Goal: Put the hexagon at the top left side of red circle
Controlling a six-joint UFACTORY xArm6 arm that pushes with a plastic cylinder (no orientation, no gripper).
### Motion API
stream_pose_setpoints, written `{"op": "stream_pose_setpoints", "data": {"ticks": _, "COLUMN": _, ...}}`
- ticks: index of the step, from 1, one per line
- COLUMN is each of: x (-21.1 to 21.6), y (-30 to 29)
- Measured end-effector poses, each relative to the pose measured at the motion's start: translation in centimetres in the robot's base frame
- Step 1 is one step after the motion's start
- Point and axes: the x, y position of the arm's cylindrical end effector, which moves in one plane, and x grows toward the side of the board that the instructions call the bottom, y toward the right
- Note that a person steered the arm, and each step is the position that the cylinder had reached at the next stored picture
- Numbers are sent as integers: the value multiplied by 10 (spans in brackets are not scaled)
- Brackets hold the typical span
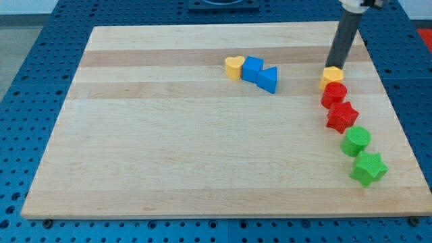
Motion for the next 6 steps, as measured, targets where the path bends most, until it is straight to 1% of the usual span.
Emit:
{"op": "stream_pose_setpoints", "data": {"ticks": 3, "x": 41, "y": -2}}
{"op": "stream_pose_setpoints", "data": {"ticks": 6, "x": 47, "y": -25}}
